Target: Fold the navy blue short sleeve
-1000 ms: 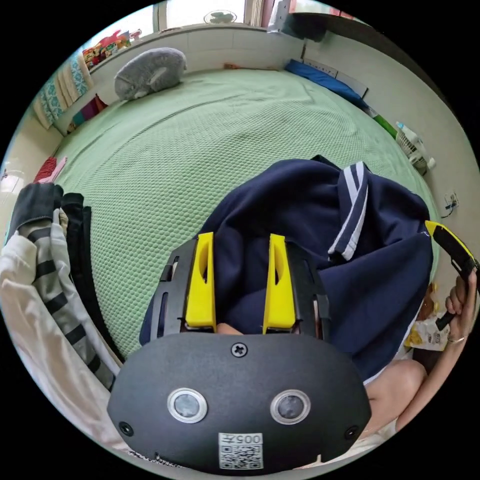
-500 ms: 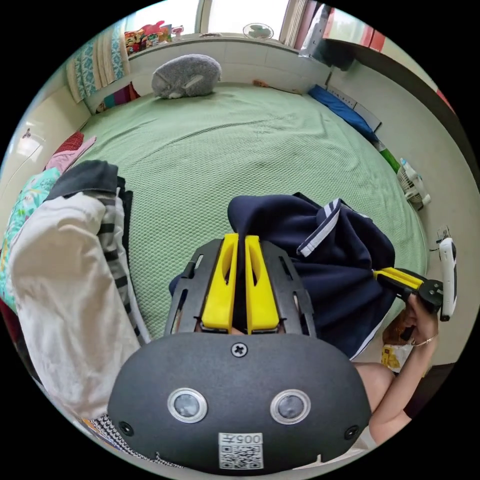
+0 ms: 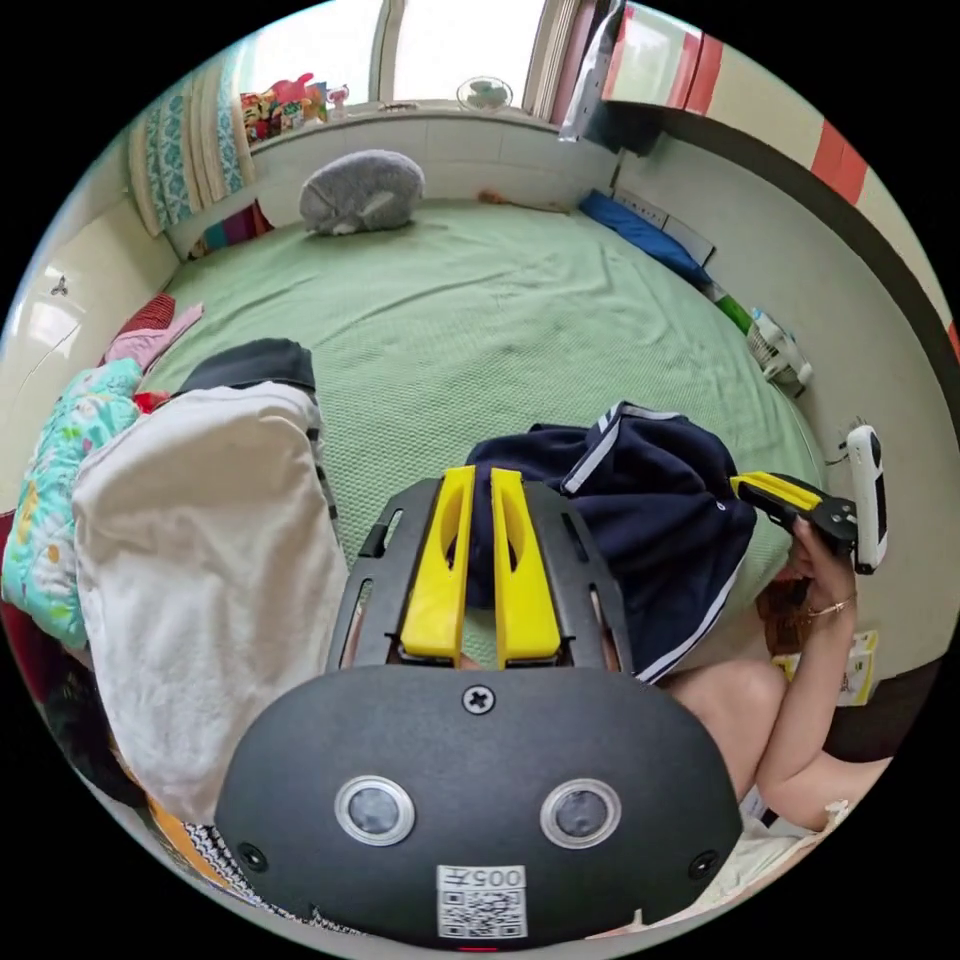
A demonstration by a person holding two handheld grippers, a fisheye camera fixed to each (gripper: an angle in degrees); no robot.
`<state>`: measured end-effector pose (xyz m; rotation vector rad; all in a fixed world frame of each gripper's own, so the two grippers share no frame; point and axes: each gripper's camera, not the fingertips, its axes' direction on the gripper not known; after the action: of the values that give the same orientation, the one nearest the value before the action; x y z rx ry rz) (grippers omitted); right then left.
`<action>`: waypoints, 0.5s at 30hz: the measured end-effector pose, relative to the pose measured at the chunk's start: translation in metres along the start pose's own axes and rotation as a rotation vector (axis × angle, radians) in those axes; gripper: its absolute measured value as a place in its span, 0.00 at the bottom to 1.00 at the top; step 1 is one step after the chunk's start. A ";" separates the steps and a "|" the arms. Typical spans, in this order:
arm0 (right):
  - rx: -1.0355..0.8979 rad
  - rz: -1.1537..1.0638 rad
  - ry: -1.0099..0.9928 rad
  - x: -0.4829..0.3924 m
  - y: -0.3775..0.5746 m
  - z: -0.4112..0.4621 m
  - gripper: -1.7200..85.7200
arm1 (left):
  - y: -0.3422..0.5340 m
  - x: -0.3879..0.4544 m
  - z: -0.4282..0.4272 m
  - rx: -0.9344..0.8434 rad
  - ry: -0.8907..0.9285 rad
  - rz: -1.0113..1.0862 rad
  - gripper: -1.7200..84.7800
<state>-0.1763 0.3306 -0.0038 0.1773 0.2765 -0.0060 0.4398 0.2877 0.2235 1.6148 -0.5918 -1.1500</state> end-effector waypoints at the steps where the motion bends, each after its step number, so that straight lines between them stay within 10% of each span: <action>1: 0.053 -0.020 -0.030 -0.006 0.001 -0.006 0.06 | -0.001 -0.001 0.004 0.043 0.007 0.006 0.09; 15: 0.043 -0.255 -0.242 -0.109 -0.011 0.010 0.18 | -0.048 -0.002 0.165 -0.227 0.262 0.079 0.16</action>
<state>-0.2788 0.3163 0.0336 0.1809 0.0563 -0.2846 0.2841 0.2325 0.1765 1.5013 -0.3385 -0.8949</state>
